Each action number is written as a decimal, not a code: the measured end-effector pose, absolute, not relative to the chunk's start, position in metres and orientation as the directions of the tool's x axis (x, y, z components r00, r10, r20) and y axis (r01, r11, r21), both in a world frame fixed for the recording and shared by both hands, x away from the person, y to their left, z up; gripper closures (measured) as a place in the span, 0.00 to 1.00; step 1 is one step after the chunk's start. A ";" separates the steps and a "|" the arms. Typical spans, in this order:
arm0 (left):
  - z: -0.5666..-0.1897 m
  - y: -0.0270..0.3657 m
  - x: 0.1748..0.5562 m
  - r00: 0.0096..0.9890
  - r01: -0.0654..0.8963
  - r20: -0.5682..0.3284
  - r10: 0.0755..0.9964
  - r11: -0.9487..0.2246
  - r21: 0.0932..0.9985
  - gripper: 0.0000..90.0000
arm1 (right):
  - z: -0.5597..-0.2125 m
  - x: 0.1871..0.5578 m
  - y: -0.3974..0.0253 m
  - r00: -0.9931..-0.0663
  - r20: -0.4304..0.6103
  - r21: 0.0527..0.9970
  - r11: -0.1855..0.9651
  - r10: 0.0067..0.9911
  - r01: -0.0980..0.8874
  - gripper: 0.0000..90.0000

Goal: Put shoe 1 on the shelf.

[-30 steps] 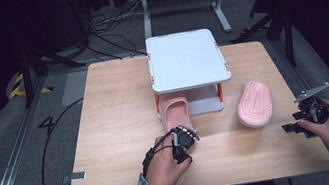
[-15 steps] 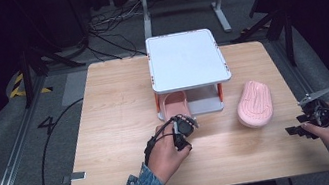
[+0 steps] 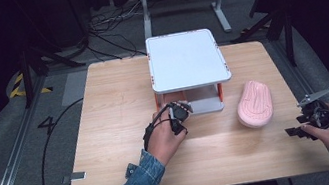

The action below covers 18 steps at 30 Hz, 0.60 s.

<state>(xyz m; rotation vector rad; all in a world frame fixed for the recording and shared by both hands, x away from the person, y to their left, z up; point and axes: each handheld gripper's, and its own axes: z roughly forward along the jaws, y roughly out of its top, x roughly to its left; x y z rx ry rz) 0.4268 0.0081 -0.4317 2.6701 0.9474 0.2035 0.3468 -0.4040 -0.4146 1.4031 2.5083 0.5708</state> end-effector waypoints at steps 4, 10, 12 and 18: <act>-0.431 0.008 0.436 0.768 0.584 0.052 0.639 -0.731 0.355 0.70 | -0.415 0.347 -0.404 -0.526 0.005 0.428 0.474 0.850 0.770 0.35; -0.434 0.009 0.443 0.756 0.602 0.026 0.654 -0.710 0.365 0.69 | -0.415 0.347 -0.404 -0.527 0.005 0.430 0.474 0.850 0.769 0.35; -0.435 0.010 0.444 0.761 0.597 0.023 0.649 -0.713 0.368 0.69 | -0.415 0.347 -0.404 -0.527 0.004 0.430 0.474 0.850 0.768 0.35; -0.431 0.010 0.437 0.754 0.607 0.021 0.657 -0.708 0.360 0.53 | -0.414 0.347 -0.404 -0.529 0.005 0.431 0.475 0.849 0.767 0.35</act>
